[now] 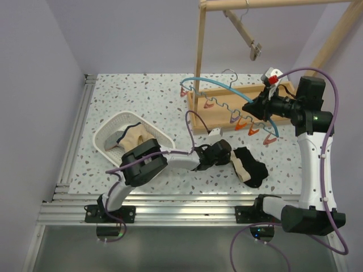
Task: Remove the underwear clipped to the hanger
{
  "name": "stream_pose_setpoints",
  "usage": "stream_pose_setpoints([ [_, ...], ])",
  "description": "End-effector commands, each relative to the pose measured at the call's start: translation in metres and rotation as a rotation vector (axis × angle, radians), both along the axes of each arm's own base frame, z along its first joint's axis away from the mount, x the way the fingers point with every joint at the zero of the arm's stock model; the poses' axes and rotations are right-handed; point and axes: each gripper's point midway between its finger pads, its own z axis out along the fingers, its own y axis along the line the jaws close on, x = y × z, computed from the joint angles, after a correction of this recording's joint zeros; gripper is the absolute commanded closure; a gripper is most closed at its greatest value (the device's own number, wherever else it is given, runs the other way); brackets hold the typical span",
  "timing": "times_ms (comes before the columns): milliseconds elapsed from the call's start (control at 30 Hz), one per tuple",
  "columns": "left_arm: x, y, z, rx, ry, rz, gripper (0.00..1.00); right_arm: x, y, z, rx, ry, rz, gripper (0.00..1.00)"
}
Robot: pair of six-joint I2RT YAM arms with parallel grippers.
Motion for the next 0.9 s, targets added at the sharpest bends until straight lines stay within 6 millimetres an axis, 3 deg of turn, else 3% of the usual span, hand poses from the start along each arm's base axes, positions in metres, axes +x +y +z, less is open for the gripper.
stream_pose_setpoints([
  [0,-0.008,0.015,0.0,-0.013,-0.033,-0.024,0.89,0.001,0.0,0.014,-0.002,-0.07,0.001,1.0],
  [33,-0.004,0.012,0.022,-0.07,-0.086,-0.027,0.94,0.0,0.0,0.015,-0.002,-0.073,0.003,1.0],
  [67,-0.007,0.028,0.011,-0.043,-0.101,-0.023,0.96,0.0,0.0,0.015,-0.003,-0.073,0.002,1.0],
  [100,-0.007,0.033,0.017,-0.058,-0.136,-0.027,1.0,0.0,0.0,0.015,-0.002,-0.073,0.003,1.0],
  [133,-0.003,0.03,0.05,-0.145,-0.222,-0.037,1.0,-0.001,0.0,0.015,-0.004,-0.077,0.002,1.0],
  [167,-0.01,0.048,0.039,-0.124,-0.242,-0.047,1.0,-0.001,-0.001,0.016,-0.004,-0.078,0.0,1.0],
  [200,-0.009,0.053,0.047,-0.142,-0.285,-0.05,1.0,0.0,0.0,0.015,-0.004,-0.077,0.001,1.0],
  [233,-0.008,0.054,0.074,-0.212,-0.347,-0.05,1.0,-0.001,0.0,0.016,-0.004,-0.08,0.002,1.0],
  [300,-0.013,0.07,0.074,-0.208,-0.378,-0.05,1.0,0.0,0.0,0.015,-0.003,-0.075,0.003,1.0],
  [333,-0.013,0.071,0.096,-0.254,-0.429,-0.053,1.0,0.0,0.0,0.015,-0.003,-0.075,0.002,1.0],
  [367,-0.016,0.082,0.091,-0.244,-0.445,-0.058,1.0,-0.001,0.0,0.015,-0.004,-0.077,0.002,1.0],
  [400,-0.018,0.087,0.1,-0.259,-0.475,-0.059,1.0,-0.001,-0.001,0.015,-0.004,-0.075,0.001,1.0],
  [433,-0.017,0.093,0.124,-0.294,-0.529,-0.05,1.0,-0.001,-0.001,0.015,-0.004,-0.076,-0.001,1.0],
  [500,-0.015,0.113,0.127,-0.246,-0.565,-0.016,1.0,-0.002,0.0,0.016,-0.005,-0.084,0.002,1.0],
  [533,-0.015,0.121,0.148,-0.252,-0.611,-0.005,1.0,-0.002,0.0,0.016,-0.003,-0.084,0.003,1.0],
  [600,-0.011,0.141,0.153,-0.199,-0.648,0.037,1.0,-0.001,0.0,0.015,-0.002,-0.08,0.006,1.0],
  [633,-0.011,0.151,0.172,-0.195,-0.694,0.051,1.0,-0.001,0.0,0.015,-0.002,-0.078,0.006,1.0],
  [700,-0.005,0.169,0.186,-0.154,-0.735,0.109,1.0,-0.001,0.0,0.015,-0.002,-0.08,0.008,1.0],
  [867,0.005,0.224,0.268,-0.09,-0.914,0.287,1.0,-0.002,0.001,0.015,0.0,-0.078,0.011,1.0],
])
